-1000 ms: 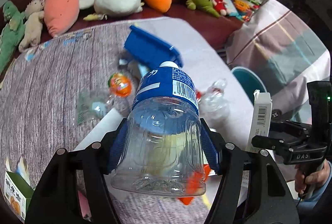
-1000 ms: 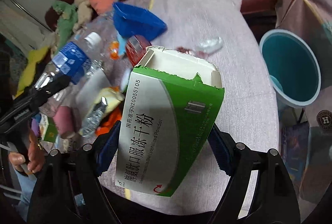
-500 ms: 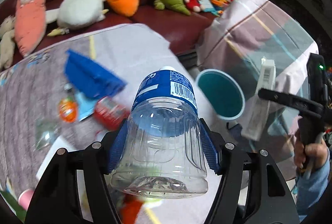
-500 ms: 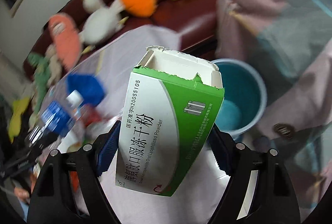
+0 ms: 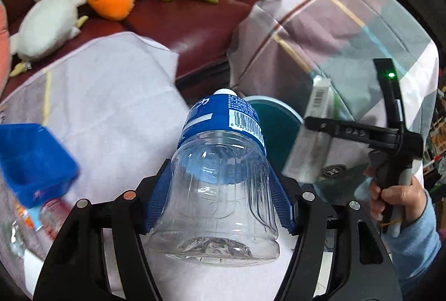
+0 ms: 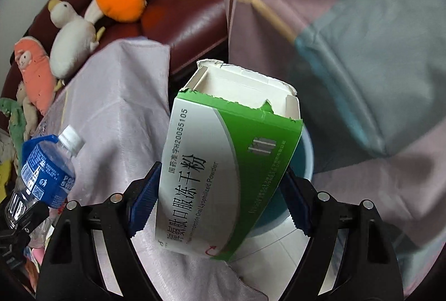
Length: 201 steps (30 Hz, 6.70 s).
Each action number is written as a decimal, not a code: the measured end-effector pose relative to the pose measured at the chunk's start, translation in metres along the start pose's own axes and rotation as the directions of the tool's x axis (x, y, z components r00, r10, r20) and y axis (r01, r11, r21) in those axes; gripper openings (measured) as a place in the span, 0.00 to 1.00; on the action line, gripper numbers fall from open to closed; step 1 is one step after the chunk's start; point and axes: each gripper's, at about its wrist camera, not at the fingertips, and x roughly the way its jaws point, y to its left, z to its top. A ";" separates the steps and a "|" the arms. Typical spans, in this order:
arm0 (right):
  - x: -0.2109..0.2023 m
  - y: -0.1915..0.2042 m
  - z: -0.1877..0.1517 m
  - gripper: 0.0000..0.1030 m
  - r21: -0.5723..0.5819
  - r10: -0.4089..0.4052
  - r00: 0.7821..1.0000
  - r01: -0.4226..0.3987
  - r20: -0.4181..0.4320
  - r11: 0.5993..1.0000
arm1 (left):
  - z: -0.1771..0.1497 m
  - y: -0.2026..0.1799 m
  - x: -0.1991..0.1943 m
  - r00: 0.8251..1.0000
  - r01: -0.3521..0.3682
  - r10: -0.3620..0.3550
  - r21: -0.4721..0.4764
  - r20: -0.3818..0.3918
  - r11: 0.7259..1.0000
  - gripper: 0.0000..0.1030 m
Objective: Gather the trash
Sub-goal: 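Carry both items to the teal bin and open both tools to drop them, then grasp the pink paper cup with the left tool while the right tool grasps the white-green bottle, then carry the cup and bottle to the teal bin and release both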
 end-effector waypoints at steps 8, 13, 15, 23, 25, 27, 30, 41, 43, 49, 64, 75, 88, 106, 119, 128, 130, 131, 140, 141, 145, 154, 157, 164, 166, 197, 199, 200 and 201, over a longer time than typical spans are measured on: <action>0.011 -0.012 -0.002 0.75 0.025 0.021 0.999 -0.021 -0.031 0.999 | 0.006 -0.016 0.034 0.998 -0.013 0.014 0.022 -0.054 1.000 0.65; -0.006 -0.027 -0.006 0.77 0.054 0.008 1.000 -0.009 0.004 0.998 | 0.006 -0.033 0.046 0.997 -0.005 0.010 0.062 -0.072 0.998 0.65; -0.013 -0.031 -0.007 0.79 0.060 -0.004 1.000 0.003 0.019 0.998 | 0.007 -0.042 0.054 0.997 0.001 0.005 0.077 -0.078 0.997 0.65; -0.029 -0.046 -0.007 0.80 0.081 -0.058 0.997 0.054 0.041 0.995 | 0.013 -0.072 0.095 0.990 0.052 -0.039 0.091 -0.134 0.994 0.65; -0.029 -0.048 -0.007 0.80 0.085 -0.071 0.997 0.067 0.043 0.994 | 0.014 -0.075 0.104 0.988 0.054 -0.040 0.087 -0.148 0.995 0.66; -0.029 -0.051 -0.008 0.80 0.090 -0.077 0.996 0.073 0.039 0.993 | 0.013 -0.076 0.109 0.987 0.039 -0.024 0.090 -0.159 0.995 0.71; -0.025 -0.051 -0.008 0.80 0.087 -0.086 0.996 0.083 0.027 0.993 | 0.011 -0.070 0.106 0.990 0.023 -0.012 0.076 -0.142 0.997 0.84; -0.026 -0.025 -0.017 0.80 0.052 -0.082 0.997 0.081 0.013 0.995 | -0.008 -0.032 0.060 0.994 0.011 -0.012 -0.008 -0.104 1.000 0.84; -0.028 -0.014 -0.021 0.80 0.037 -0.076 0.997 0.076 0.009 0.996 | -0.016 -0.023 0.047 0.996 0.001 -0.003 -0.019 -0.093 1.000 0.84; -0.035 0.022 -0.042 0.80 -0.015 -0.051 0.999 0.051 0.000 0.999 | -0.045 0.003 0.009 0.997 -0.023 0.020 -0.038 -0.081 0.999 0.84; -0.056 0.142 -0.123 0.80 -0.207 0.008 0.999 -0.017 -0.046 0.978 | -0.126 0.080 -0.093 0.996 -0.093 0.095 -0.138 0.002 0.986 0.85; -0.045 0.224 -0.187 0.80 -0.311 0.046 0.986 -0.094 -0.159 0.946 | -0.189 0.145 -0.144 0.986 -0.147 0.161 -0.248 0.035 0.957 0.85; -0.007 0.302 -0.229 0.64 -0.356 0.050 0.962 -0.147 -0.268 0.923 | -0.259 0.223 -0.201 0.960 -0.228 0.275 -0.421 0.053 0.878 0.85; 0.026 0.319 -0.241 0.53 -0.389 0.004 0.957 -0.122 -0.291 0.913 | -0.338 0.300 -0.206 0.940 -0.305 0.332 -0.630 -0.079 0.714 0.85; 0.030 0.302 -0.230 0.54 -0.374 0.008 0.955 -0.124 -0.298 0.919 | -0.316 0.283 -0.168 0.943 -0.312 0.322 -0.552 -0.082 0.773 0.63; 0.023 0.300 -0.227 0.52 -0.384 0.059 0.957 -0.170 -0.285 0.907 | -0.300 0.281 -0.191 0.937 -0.300 0.348 -0.564 -0.024 0.769 0.62; 0.015 0.297 -0.220 0.52 -0.382 0.071 0.962 -0.172 -0.264 0.908 | -0.291 0.275 -0.200 0.936 -0.289 0.351 -0.557 0.004 0.778 0.62; 0.012 0.294 -0.218 0.52 -0.378 0.079 0.963 -0.175 -0.257 0.909 | -0.286 0.272 -0.203 0.938 -0.280 0.347 -0.552 0.018 0.786 0.62; -0.018 0.258 -0.188 0.52 -0.314 0.138 0.970 -0.197 -0.199 0.929 | -0.219 0.216 -0.189 0.964 -0.185 0.248 -0.429 0.096 0.884 0.62; -0.021 0.252 -0.185 0.52 -0.306 0.141 0.971 -0.196 -0.191 0.932 | -0.210 0.207 -0.185 0.966 -0.179 0.238 -0.410 0.099 0.894 0.62; -0.032 0.221 -0.167 0.52 -0.262 0.148 0.978 -0.184 -0.150 0.947 | -0.181 0.176 -0.165 0.974 -0.158 0.204 -0.346 0.100 0.925 0.62; -0.051 0.153 -0.123 0.52 -0.165 0.147 0.987 -0.155 -0.059 0.974 | -0.127 0.116 -0.118 0.986 -0.132 0.152 -0.224 0.074 0.966 0.62; -0.058 0.129 -0.107 0.52 -0.134 0.144 0.989 -0.146 -0.025 0.980 | -0.110 0.098 -0.100 0.990 -0.114 0.127 -0.193 0.057 0.974 0.62; -0.071 0.067 -0.071 0.52 -0.052 0.104 0.993 -0.102 0.053 0.993 | -0.072 0.052 -0.059 0.997 -0.077 0.079 -0.099 0.021 0.992 0.62; -0.071 0.047 -0.061 0.52 -0.025 0.089 0.994 -0.088 0.060 0.996 | -0.063 0.041 -0.046 0.998 -0.068 0.069 -0.078 0.007 0.995 0.62; -0.011 -0.018 -0.024 0.66 0.058 0.043 0.999 -0.043 0.001 0.997 | -0.012 -0.028 0.070 0.988 -0.027 0.032 0.035 -0.153 0.999 0.63; -0.015 -0.021 -0.023 0.68 0.058 0.030 0.999 -0.031 0.012 0.998 | -0.011 -0.033 0.074 0.987 -0.022 0.029 0.044 -0.156 0.999 0.63; -0.017 -0.022 -0.023 0.70 0.059 0.022 1.000 -0.023 0.018 0.998 | -0.011 -0.035 0.076 0.987 -0.019 0.026 0.049 -0.159 0.999 0.63; -0.019 -0.024 -0.023 0.70 0.060 0.014 1.000 -0.015 0.023 0.998 | -0.011 -0.037 0.079 0.987 -0.016 0.024 0.053 -0.162 0.998 0.63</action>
